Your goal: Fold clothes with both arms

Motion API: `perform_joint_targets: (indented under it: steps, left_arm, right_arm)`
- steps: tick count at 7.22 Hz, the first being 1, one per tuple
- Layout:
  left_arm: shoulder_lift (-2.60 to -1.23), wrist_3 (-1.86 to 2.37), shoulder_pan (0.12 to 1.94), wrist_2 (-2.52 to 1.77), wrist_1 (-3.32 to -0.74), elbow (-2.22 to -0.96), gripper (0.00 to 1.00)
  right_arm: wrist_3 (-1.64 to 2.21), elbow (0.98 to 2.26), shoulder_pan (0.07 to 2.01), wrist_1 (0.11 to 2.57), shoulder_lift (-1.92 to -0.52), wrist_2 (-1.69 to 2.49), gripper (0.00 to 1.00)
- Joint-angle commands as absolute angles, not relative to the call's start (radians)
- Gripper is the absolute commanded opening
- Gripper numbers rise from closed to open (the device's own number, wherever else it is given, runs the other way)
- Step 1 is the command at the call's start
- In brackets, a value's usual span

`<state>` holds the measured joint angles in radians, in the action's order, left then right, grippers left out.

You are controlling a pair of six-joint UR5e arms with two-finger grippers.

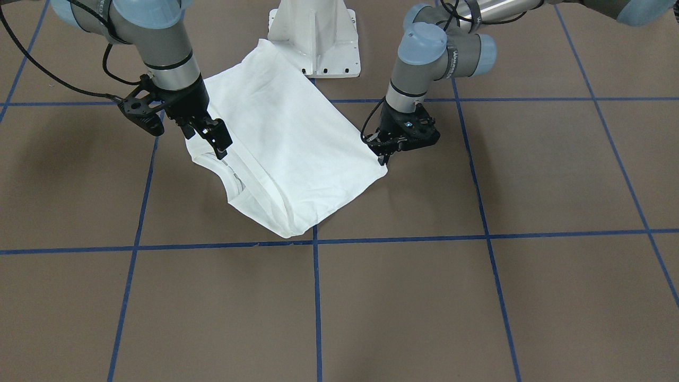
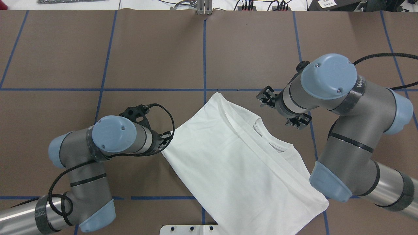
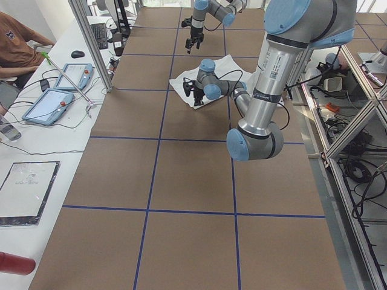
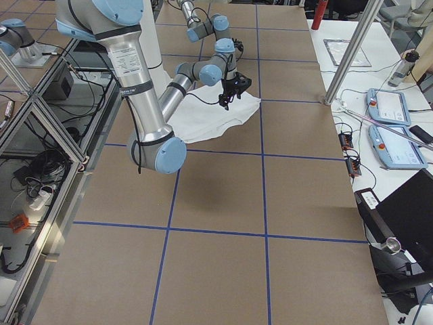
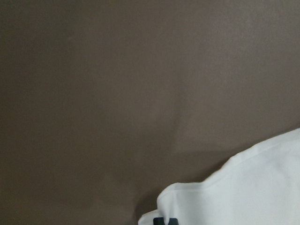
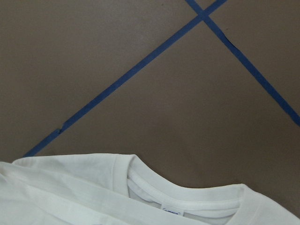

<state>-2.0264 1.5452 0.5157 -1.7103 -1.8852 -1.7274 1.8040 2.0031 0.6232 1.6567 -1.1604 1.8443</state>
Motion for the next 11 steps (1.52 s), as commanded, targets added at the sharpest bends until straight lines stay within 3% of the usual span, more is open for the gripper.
perform_joint_targets:
  steps: [1, 4, 5, 6, 7, 10, 11]
  left_arm:
    - [-2.125, 1.445, 0.674, -1.701, -2.003, -1.532, 0.00]
    - [-2.382, 1.427, 0.788, -1.701, -2.326, -1.078, 0.00]
    - [-2.405, 1.427, 0.795, -1.701, -2.330, -1.050, 0.00]
    - [-2.404, 1.424, 0.796, -1.704, -2.326, -1.054, 0.61]
    - [-2.382, 1.427, 0.798, -1.712, -2.316, -1.115, 0.66]
    - [-2.206, 1.427, 0.805, -1.799, -2.296, -1.389, 0.66]
    - [-2.169, 1.424, 0.808, -1.812, -2.296, -1.451, 0.65]
  right_arm:
    - [1.804, 1.993, 0.624, 1.657, -1.152, 1.845, 1.00]
    - [1.805, 1.990, 0.621, 1.652, -1.146, 1.848, 1.00]
    - [1.812, 1.990, 0.620, 1.608, -1.144, 1.848, 1.00]
    - [1.816, 1.988, 0.603, 1.579, -1.144, 1.847, 1.00]
    - [1.822, 1.990, 0.569, 1.575, -1.126, 1.842, 1.00]
    - [1.876, 1.988, 0.370, 1.582, -1.077, 1.691, 1.00]
    - [1.714, 1.964, 0.361, 1.583, -1.057, 1.690, 1.00]
